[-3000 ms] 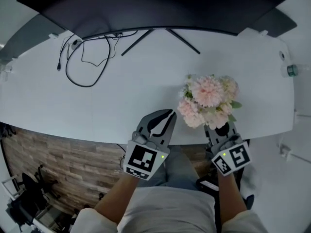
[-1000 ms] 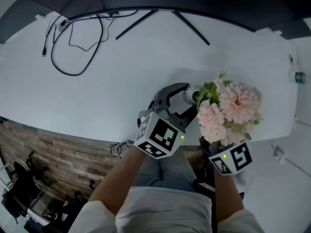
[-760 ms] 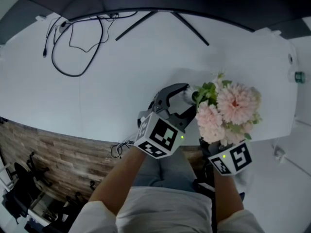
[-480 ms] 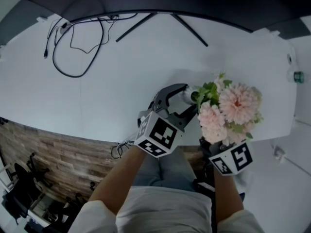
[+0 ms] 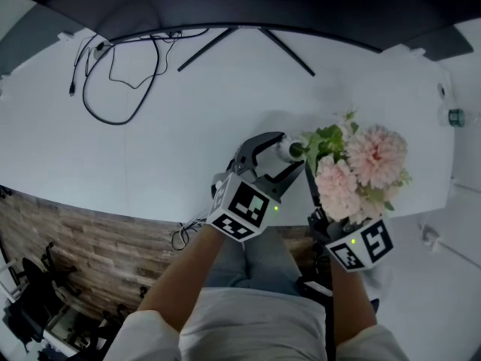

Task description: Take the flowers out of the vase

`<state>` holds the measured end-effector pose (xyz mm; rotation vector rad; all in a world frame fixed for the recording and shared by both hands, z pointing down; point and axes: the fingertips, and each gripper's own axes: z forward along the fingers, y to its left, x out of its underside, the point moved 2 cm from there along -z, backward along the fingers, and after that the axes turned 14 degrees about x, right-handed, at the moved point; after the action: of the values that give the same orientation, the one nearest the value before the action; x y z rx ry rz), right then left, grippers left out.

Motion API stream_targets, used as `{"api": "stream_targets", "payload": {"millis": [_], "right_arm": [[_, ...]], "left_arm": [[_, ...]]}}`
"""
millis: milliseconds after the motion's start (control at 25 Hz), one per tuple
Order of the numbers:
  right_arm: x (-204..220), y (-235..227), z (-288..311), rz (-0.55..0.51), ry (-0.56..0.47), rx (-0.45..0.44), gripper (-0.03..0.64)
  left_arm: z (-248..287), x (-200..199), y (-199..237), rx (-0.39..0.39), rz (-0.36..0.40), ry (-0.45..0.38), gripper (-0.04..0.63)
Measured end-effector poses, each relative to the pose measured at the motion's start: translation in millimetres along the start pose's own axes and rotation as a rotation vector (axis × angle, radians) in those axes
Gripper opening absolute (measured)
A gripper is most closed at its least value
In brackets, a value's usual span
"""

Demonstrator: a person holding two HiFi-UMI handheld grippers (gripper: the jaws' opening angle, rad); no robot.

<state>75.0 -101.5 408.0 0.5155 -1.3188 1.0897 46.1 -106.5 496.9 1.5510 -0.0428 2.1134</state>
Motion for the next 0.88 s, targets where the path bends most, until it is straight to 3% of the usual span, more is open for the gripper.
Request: {"api": "stream_targets", "payload": {"millis": [880], "right_arm": [[-29.1,-1.8,-17.1,0.046,-0.046,0.016,0.077]], "left_arm": [[-3.6,-0.4,3.8,0.0,0.003,0.013,0.259]]}}
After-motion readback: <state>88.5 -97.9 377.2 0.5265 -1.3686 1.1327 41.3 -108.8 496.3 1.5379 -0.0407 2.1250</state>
